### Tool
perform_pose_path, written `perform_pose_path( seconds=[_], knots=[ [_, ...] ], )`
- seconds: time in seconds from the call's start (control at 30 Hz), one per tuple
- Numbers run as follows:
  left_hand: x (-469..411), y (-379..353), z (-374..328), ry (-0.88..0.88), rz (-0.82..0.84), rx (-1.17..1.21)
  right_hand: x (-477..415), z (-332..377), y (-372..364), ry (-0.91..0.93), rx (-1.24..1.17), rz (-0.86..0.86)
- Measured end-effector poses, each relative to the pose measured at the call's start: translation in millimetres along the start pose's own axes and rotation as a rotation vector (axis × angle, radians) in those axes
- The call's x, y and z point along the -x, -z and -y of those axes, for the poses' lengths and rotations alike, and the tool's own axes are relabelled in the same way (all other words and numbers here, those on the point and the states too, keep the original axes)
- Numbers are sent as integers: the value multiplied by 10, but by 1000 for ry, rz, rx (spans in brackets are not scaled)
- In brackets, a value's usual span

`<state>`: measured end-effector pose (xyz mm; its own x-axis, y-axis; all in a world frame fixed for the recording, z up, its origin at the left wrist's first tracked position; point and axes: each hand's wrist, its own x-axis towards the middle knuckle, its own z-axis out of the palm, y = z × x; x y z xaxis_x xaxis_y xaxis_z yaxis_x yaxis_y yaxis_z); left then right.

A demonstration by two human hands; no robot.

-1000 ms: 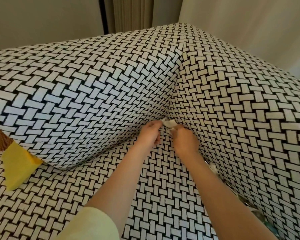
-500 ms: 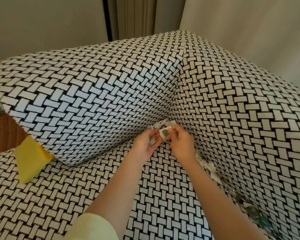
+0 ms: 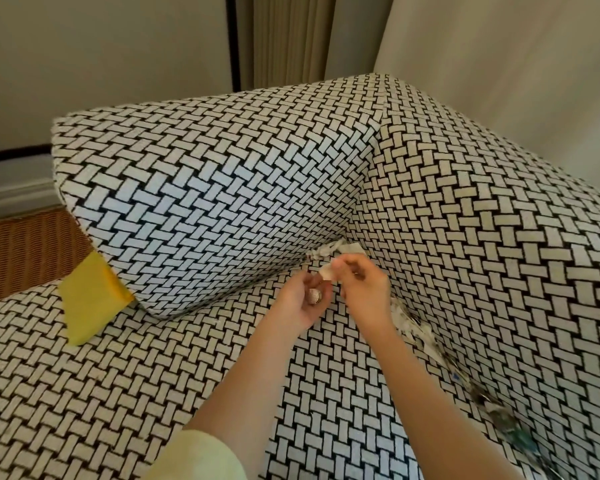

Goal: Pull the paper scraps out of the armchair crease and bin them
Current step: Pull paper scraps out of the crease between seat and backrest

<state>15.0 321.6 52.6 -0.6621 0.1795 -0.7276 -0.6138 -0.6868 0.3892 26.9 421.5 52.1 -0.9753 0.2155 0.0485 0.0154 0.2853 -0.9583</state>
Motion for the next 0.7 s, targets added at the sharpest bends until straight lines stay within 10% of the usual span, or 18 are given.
perform_pose_path(
  seconds=[0.33, 0.7],
  knots=[
    [411, 499, -424, -132, -21, -318, 135, 124, -480, 26, 354, 180],
    [990, 1300, -961, -707, -619, -633, 890, 586, -1764, -16, 429, 729]
  ],
)
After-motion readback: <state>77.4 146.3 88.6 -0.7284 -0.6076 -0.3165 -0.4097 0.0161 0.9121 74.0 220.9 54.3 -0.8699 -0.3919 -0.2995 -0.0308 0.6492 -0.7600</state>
